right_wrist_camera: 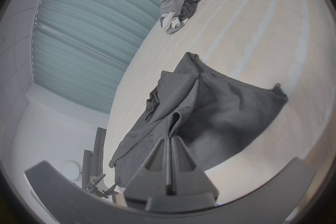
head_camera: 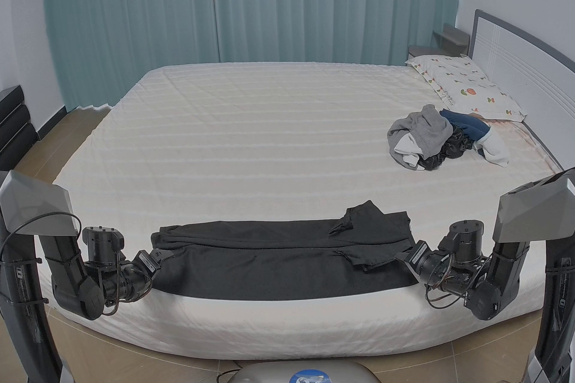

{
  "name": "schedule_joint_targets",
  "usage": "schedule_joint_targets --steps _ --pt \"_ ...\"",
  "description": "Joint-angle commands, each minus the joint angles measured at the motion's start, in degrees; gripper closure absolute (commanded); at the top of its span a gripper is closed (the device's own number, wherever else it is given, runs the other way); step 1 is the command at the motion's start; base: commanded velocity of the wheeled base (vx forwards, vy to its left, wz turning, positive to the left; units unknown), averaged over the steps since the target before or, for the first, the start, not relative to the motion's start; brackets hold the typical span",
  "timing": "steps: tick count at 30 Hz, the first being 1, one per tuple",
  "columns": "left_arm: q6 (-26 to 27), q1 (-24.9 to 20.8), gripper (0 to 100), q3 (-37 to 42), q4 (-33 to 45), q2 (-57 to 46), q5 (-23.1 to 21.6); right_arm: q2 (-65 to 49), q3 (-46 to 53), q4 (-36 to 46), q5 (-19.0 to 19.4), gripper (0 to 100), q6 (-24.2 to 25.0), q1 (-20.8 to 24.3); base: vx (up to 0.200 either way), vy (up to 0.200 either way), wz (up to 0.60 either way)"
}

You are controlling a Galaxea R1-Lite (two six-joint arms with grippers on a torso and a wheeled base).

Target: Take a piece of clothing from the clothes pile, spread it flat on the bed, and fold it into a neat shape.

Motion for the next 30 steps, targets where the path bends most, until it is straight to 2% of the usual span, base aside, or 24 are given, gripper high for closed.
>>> schedule_joint_targets --steps 1,8,19,20,23,30 --pt "0.0 0.0 0 0.0 0.0 0.2 0.0 -1.7 2.6 -0.2 0.6 100 -0.1 -0.5 0.000 0.000 0.00" --pt "0.0 -0.1 0 0.0 0.0 0.2 0.0 -0.4 4.1 -0.2 1.4 100 -0.5 -2.3 0.000 0.000 0.00" --pt "0.0 0.0 0 0.0 0.0 0.2 0.0 4.0 4.7 -1.4 1.6 100 -5.7 -2.8 0.000 0.000 0.00" --pt "0.0 -0.1 0 0.0 0.0 0.2 0.0 4.2 4.7 -1.5 1.6 0 -6.4 -2.8 0.000 0.000 0.00" --pt "0.1 -0.1 0 0.0 0.0 0.2 0.0 4.6 4.7 -1.6 1.6 0 -7.1 -3.1 0.000 0.000 0.00" --pt "0.1 0.0 0 0.0 0.0 0.2 0.0 1.9 8.1 -9.1 1.7 0 -8.1 -4.5 0.000 0.000 0.00"
